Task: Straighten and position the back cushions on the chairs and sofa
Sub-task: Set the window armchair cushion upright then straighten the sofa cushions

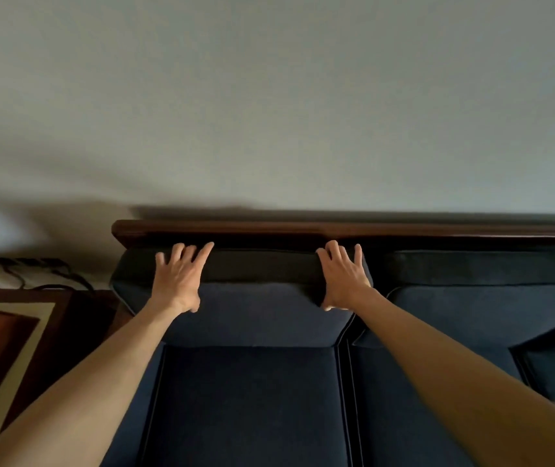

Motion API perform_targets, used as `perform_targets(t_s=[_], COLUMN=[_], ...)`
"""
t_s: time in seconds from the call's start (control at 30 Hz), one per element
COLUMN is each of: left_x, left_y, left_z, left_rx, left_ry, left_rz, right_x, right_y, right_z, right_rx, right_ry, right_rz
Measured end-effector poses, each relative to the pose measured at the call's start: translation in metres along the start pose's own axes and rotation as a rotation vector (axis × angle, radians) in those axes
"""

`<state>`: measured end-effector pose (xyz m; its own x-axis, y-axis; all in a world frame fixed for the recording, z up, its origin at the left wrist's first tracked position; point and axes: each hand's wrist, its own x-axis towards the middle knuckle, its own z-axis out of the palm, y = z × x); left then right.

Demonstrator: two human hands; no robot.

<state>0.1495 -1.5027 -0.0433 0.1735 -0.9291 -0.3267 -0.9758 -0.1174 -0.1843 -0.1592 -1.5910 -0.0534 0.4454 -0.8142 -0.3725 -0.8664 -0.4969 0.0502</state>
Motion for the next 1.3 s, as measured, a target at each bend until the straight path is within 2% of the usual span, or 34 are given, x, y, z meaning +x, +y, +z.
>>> perform_targets(t_s=[0.1, 0.23, 0.3, 0.4, 0.57, 0.77, 0.8, 0.87, 0.93, 0.97, 1.1, 1.2, 1.3], left_x=[-0.009, -0.027, -0.034, -0.040, -0.036, -0.034, -0.033, -0.034, -0.038, -0.038, -0.029, -0.029, -0.034], left_y=[0.002, -0.003, 0.000, 0.007, 0.004, 0.011, 0.015, 0.037, 0.069, 0.079, 0.058, 0.018, 0.012], left_z=[-0.001, 0.000, 0.010, 0.024, 0.023, 0.027, 0.025, 0.025, 0.029, 0.031, 0.034, 0.035, 0.036], left_rx=[0.024, -0.031, -0.054, -0.055, -0.051, -0.076, -0.083, -0.127, -0.192, -0.216, -0.244, -0.261, -0.275], left_ry=[0.077, 0.262, 0.329, 0.294, 0.308, 0.195, 0.179, 0.154, 0.178, 0.208, 0.234, 0.185, 0.120], left_rz=[0.028, 0.045, 0.047, 0.062, 0.048, 0.006, 0.011, 0.040, 0.090, 0.099, 0.126, 0.023, -0.024], right_x=[-0.009, -0.032, -0.040, -0.044, -0.040, -0.044, -0.044, -0.044, -0.042, -0.039, -0.036, -0.039, -0.045], right_y=[-0.002, 0.006, 0.009, 0.003, 0.006, -0.021, -0.032, -0.059, -0.082, -0.086, -0.051, -0.009, 0.000], right_z=[0.003, 0.005, 0.013, 0.022, 0.018, 0.027, 0.027, 0.029, 0.030, 0.029, 0.025, 0.024, 0.022], right_rx=[0.000, -0.014, -0.018, -0.012, 0.003, 0.058, 0.057, 0.050, 0.077, 0.085, 0.087, 0.101, 0.132], right_ry=[0.036, 0.222, 0.245, 0.182, 0.198, 0.175, 0.186, 0.214, 0.204, 0.194, 0.152, 0.080, 0.021], right_rz=[0.018, 0.035, 0.041, 0.035, 0.038, 0.162, 0.143, -0.015, -0.141, -0.144, -0.019, 0.055, 0.061])
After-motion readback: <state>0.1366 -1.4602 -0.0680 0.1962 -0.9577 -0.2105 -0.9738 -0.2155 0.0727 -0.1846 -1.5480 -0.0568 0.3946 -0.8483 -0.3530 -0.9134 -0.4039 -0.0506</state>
